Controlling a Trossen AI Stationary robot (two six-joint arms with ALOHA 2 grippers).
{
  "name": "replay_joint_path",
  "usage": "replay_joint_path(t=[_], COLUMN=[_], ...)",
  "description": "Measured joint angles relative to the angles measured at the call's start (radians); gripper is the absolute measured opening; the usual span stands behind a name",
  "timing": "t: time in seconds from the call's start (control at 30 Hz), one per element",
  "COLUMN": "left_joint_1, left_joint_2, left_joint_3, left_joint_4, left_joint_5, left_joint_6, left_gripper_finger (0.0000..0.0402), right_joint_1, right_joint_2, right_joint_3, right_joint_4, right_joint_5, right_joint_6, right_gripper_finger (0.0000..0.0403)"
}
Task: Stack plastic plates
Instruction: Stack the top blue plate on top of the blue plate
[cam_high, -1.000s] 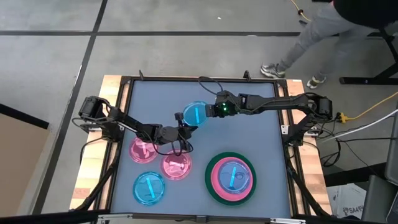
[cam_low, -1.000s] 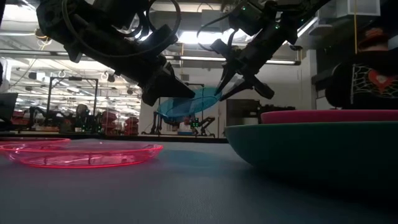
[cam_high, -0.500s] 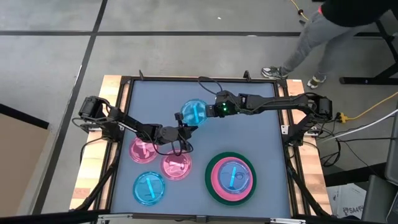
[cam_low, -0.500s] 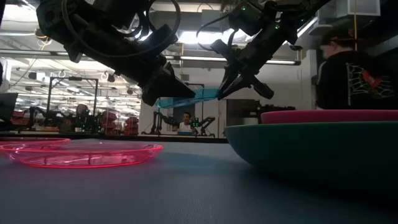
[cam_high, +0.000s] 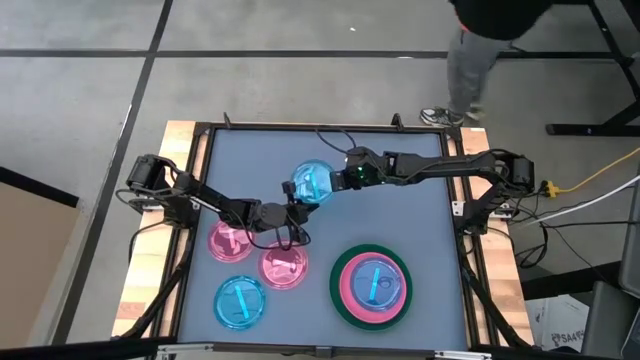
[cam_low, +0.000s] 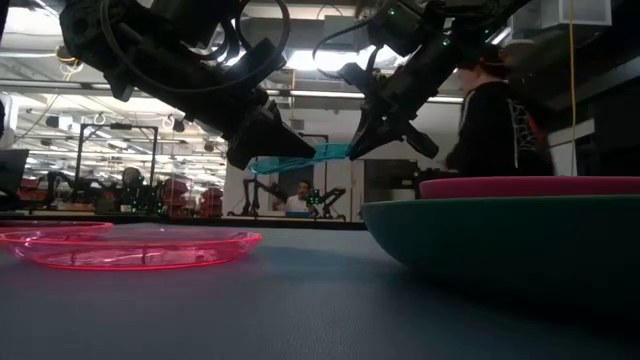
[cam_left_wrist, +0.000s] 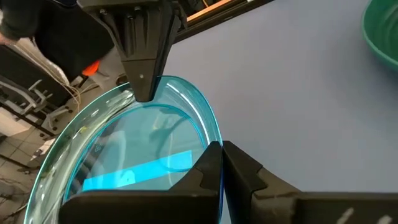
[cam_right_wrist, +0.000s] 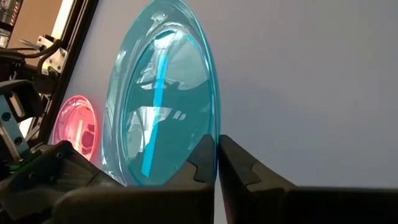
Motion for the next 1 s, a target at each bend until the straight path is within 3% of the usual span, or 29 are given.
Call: replay_joint_path(t=[0.53, 1.0], left_joint_1=[0.000, -0.054], left_joint_2=[0.000, 0.000], left_joint_3=[0.000, 0.000], left_joint_4=[0.001, 0.007], left_joint_5=[0.034, 0.033], left_joint_6=[-0.060, -0.063], left_gripper_finger=[0.0102, 0.0118], right_joint_1=[-0.001, -0.060], right_joint_2=[0.000, -0.008], right_joint_3=[0.000, 0.000], right_joint_4=[-0.002, 0.000], right_joint_5=[0.019, 0.027], right_joint_6=[-0.177, -0.297], right_gripper_finger=[0.0000, 0.0000])
